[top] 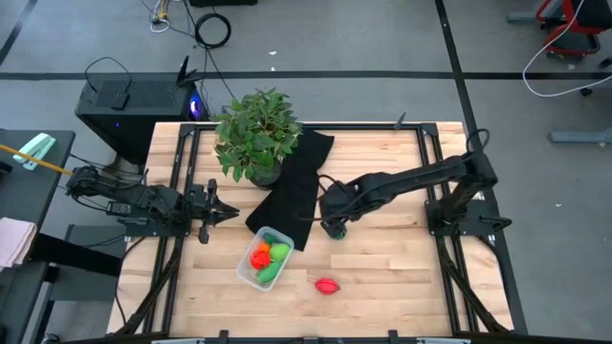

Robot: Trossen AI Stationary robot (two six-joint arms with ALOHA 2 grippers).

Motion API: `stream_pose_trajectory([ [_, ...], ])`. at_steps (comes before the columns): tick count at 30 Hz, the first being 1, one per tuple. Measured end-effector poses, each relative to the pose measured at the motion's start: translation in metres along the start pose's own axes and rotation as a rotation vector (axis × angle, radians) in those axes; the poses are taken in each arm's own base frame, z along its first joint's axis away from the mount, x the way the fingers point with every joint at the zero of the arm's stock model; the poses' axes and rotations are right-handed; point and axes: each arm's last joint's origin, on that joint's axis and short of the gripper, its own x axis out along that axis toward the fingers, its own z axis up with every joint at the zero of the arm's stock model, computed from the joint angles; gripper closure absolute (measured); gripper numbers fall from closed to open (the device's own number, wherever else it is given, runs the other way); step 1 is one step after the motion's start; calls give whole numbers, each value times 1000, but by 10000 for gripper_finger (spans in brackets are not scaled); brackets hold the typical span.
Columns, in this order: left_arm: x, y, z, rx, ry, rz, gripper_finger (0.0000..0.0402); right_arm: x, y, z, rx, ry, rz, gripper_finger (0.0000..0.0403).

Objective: Pick and placing Produce into tupperware
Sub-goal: Put the dark green watermelon into the transparent bin

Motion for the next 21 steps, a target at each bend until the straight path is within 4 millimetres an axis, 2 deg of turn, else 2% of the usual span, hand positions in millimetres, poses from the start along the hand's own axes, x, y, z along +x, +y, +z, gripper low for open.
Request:
stream_pose_trajectory([
  [5,0,0,0,-1,-1,0,349,18,7,0,83,97,2,26],
  [13,0,0,0,-1,0,0,347,32,11,1,206,84,-36,28],
  [21,0,0,-1,1,6,1,347,50,16,1,250,97,-76,29],
])
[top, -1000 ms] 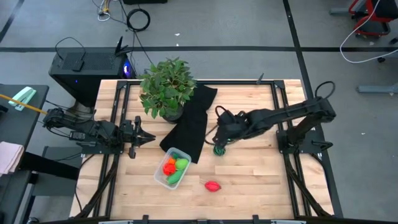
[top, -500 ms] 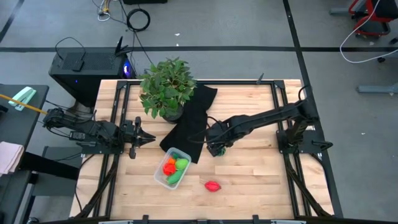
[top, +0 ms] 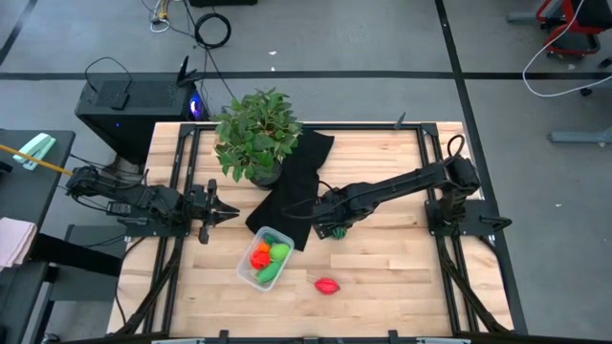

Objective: Pick and placing Produce into tupperware
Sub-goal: Put the dark green watermelon into the transparent bin

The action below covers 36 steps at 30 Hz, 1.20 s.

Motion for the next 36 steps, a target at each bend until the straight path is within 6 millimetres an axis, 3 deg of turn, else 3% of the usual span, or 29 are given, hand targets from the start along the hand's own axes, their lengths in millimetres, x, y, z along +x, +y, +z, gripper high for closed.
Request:
stream_pose_trajectory([
  [25,0,0,-2,4,15,2,346,37,14,-10,37,51,-54,30],
  [36,0,0,-2,4,18,2,344,41,13,-11,38,46,-57,30],
])
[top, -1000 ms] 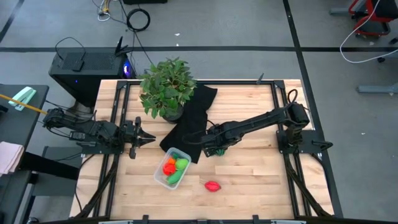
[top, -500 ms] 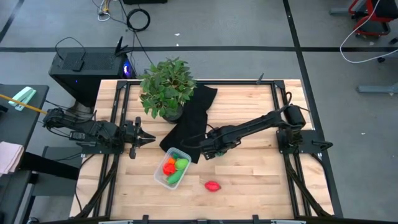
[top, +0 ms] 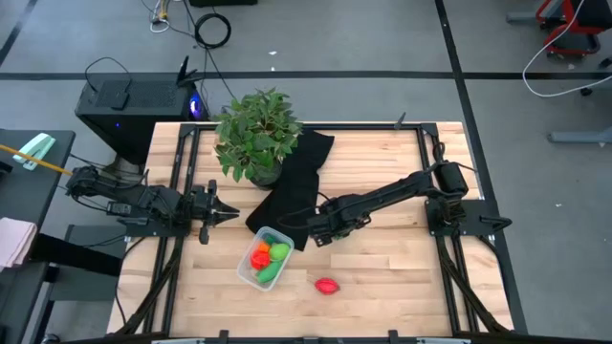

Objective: Pick and placing Produce into tupperware
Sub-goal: Put the dark green watermelon into the transparent bin

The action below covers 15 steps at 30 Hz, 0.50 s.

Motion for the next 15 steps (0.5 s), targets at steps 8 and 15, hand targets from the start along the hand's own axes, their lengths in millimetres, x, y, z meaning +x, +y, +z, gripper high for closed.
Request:
stream_pose_trajectory([
  [8,0,0,0,-6,1,0,347,19,-7,1,24,36,15,30],
  [15,0,0,0,-6,1,0,344,27,-6,0,18,31,53,30],
])
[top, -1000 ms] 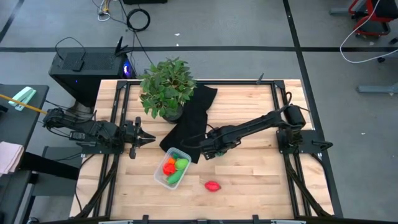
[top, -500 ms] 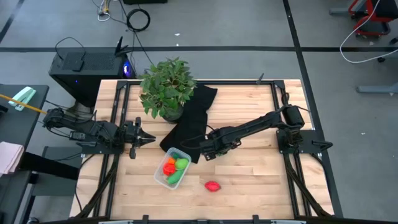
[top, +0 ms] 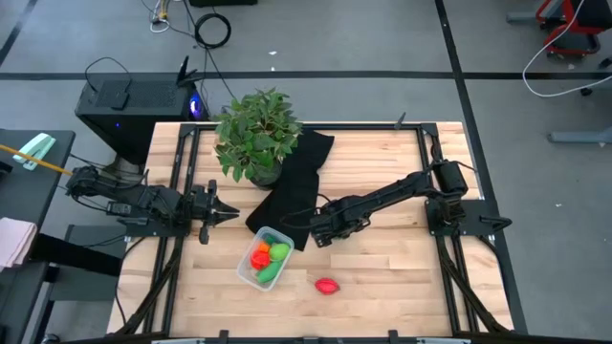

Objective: Pick and placing Produce into tupperware
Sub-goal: Put the dark green watermelon into the transparent bin

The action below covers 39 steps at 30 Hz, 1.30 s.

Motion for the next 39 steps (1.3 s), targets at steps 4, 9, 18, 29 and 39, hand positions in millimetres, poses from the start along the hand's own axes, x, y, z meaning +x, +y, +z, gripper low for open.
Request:
stream_pose_trajectory([
  [4,0,0,0,0,0,0,342,4,-3,2,7,1,-7,30],
  [9,0,0,0,0,1,0,349,4,-3,8,9,-4,7,30],
  [18,0,0,0,0,0,0,344,4,-2,14,-14,-13,35,41],
  [29,0,0,0,0,0,0,351,4,-2,14,-16,-13,36,106],
  [39,0,0,0,0,0,0,343,3,-2,14,-31,-13,37,111],
])
